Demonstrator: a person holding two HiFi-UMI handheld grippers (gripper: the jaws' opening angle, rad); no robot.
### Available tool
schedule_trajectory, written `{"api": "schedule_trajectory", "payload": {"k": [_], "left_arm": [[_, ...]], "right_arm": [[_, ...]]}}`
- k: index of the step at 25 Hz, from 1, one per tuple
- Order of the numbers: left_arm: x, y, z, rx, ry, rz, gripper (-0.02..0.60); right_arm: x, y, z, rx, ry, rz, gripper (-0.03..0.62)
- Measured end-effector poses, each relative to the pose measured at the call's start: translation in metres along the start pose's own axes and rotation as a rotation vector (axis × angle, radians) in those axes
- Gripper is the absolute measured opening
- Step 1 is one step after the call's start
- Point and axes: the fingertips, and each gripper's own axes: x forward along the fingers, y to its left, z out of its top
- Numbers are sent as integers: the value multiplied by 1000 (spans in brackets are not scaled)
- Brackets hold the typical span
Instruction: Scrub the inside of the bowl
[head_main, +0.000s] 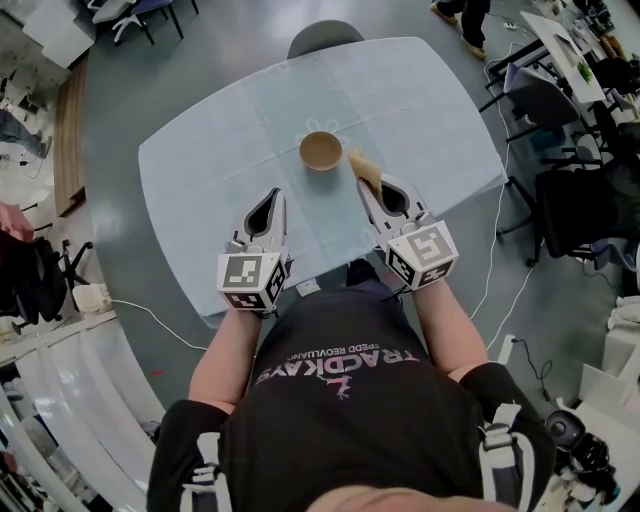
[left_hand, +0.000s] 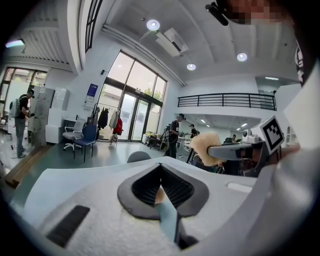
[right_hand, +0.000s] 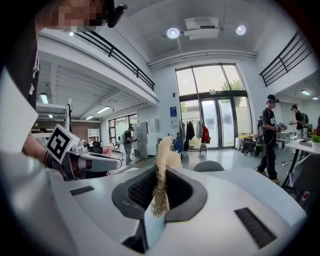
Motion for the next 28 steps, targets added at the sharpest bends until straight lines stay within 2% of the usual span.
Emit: {"api": "schedule_trajectory", "payload": {"k": [28], "left_arm": [[14, -13, 1, 17, 9, -24, 15]], "right_arm": [[0, -10, -9, 2, 37, 11, 32]]}}
